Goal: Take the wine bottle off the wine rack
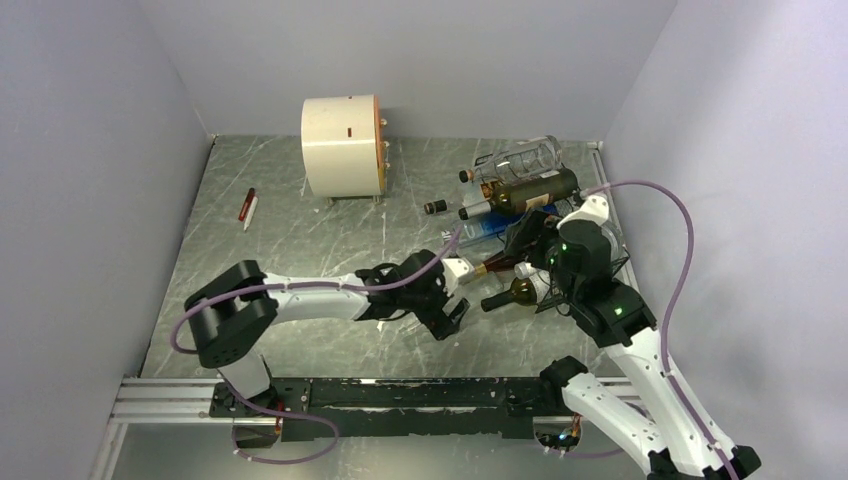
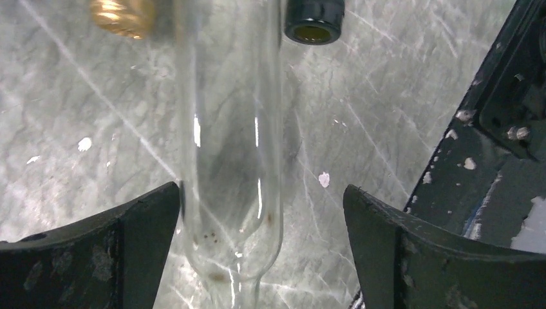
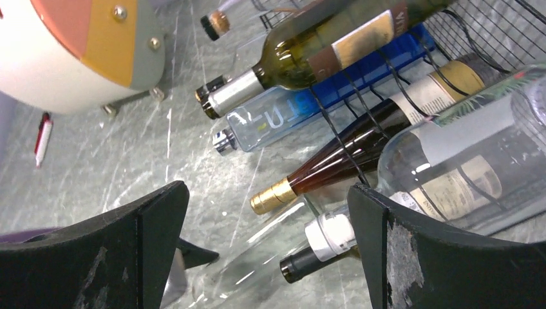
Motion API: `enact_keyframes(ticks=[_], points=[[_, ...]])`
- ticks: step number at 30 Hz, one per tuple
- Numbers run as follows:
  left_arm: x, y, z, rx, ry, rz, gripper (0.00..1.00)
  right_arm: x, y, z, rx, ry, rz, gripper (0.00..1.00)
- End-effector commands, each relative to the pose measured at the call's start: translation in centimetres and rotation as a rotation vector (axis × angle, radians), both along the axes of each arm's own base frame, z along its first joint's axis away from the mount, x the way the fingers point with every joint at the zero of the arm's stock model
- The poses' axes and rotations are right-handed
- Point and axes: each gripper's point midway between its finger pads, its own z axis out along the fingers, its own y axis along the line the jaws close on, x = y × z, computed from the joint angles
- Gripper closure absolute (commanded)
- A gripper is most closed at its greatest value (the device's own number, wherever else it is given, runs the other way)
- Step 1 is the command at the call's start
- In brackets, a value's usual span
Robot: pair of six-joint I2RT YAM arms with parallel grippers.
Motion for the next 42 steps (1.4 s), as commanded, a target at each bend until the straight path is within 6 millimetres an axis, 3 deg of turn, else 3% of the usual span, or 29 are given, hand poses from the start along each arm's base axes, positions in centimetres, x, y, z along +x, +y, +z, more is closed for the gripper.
enact_keyframes(ticks=[1,6,12,15,21,30,33,37,42], points=[[-0.3,-2.6,-0.8,0.005,-0.063,-0.069,0.01,0.4,1.8,1.1,-0.070,-0.022,0.146,0.00],[1.6,-1.8,-2.5,0.069,-0.123,0.028,0.13,0.1,2.3,1.1,-0.088,-0.021,0.196,0.00],[1.6,-0.1,-4.1,0.125,-0.135,0.047,0.11,0.1,2.3,1.1,-0.100,-0.032,0.205,0.00],[1.4,0.3,-4.3,0.120,-0.123,0.061,0.27,0.5,2.5,0.8,-0.106,-0.020,0.209,0.00],[-0.6,1.3,-1.9,0.045,-0.072,0.043,0.52,0.8,3.5,0.5,-0.120,-0.019,0.264,0.00],[-4.5,4.9,3.4,0.010,0.024,-0.011,0.74,-0.3,9.3,0.0,-0.039,-0.086,0.601,0.00],[-4.7,6.4,4.9,0.006,0.038,0.040,0.92,-0.9,11.4,-0.8,-0.013,-0.104,0.729,0.00],[-5.2,7.6,6.2,-0.021,0.130,0.128,0.93,-1.8,13.3,-2.0,0.025,-0.134,0.854,0.00],[-6.5,9.5,6.3,-0.071,0.319,0.213,0.93,-2.1,15.3,-2.9,0.065,-0.154,0.934,0.00]])
